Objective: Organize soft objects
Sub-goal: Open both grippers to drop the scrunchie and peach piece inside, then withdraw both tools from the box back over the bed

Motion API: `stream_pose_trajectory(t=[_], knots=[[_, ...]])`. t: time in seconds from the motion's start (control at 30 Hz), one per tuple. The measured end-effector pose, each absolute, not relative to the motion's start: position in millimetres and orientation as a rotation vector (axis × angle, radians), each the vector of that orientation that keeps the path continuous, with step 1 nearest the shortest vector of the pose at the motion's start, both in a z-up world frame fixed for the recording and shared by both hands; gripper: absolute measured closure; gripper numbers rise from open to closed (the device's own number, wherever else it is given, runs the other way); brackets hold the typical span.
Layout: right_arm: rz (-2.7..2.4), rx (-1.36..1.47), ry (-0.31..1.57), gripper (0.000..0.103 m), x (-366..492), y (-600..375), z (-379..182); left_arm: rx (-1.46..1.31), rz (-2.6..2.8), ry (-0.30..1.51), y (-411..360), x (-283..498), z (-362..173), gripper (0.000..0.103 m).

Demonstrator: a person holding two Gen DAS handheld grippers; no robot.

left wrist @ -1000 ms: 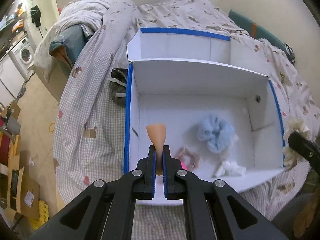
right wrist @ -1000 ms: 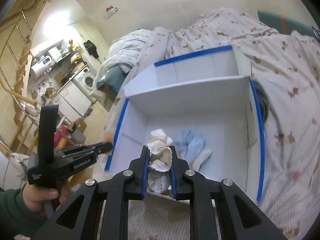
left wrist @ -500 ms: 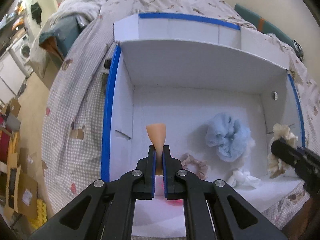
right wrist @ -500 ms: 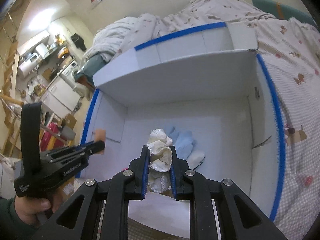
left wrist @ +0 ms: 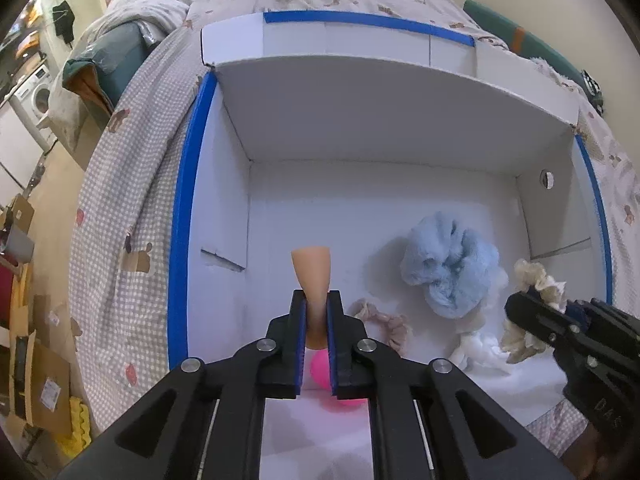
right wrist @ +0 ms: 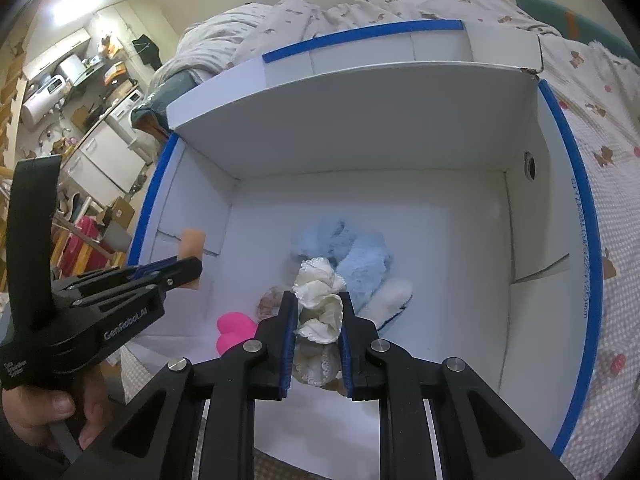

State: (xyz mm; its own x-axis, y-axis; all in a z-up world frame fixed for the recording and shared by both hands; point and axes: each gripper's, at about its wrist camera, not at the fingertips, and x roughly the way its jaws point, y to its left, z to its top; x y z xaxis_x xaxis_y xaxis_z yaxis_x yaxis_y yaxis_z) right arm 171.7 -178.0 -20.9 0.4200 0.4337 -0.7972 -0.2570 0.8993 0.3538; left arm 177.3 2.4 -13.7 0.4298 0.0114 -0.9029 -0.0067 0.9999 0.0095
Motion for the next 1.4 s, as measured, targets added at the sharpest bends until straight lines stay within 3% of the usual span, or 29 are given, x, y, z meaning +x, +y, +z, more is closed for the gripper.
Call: stream_pose_trajectory(t=[0.4, 0.47, 0.63, 0.7, 0.77, 0.8, 1.4], knots=[[0.422, 0.197, 1.040, 0.083, 172.5, -179.5, -17.9, 0.035, 0.002, 1.116, -2.4, 174.8, -13.0, 0.083], [0.420, 0.204, 1.038, 0.080, 172.9, -181.0, -17.6, 0.053, -0.001, 1.106, -5.0, 173.1, -11.1, 0.077], [0.405, 0.225, 1.027, 0.078, 174.2, -185.9, -15.6, 0.078, 0.012, 1.065, -8.0, 169.2, -4.6, 0.041], [0.399, 0.229, 1.015, 0.070, 174.0, -187.6, -13.3, 0.081, 0.017, 1.054, -7.7, 169.2, -2.2, 0.041], [0.381, 0.231, 0.996, 0.024, 172.8, -189.6, -10.7, 0.080, 0.020, 1.050, -6.8, 169.7, -1.0, 0.041], [0.371, 0.243, 0.971, 0.020, 171.5, -192.0, -7.6, 0.079, 0.022, 1.050, -6.4, 169.8, -1.1, 0.041], [0.361, 0.254, 0.958, 0.020, 172.7, -196.6, -2.5, 0.079, 0.042, 1.039, -1.6, 167.5, 1.0, 0.040]])
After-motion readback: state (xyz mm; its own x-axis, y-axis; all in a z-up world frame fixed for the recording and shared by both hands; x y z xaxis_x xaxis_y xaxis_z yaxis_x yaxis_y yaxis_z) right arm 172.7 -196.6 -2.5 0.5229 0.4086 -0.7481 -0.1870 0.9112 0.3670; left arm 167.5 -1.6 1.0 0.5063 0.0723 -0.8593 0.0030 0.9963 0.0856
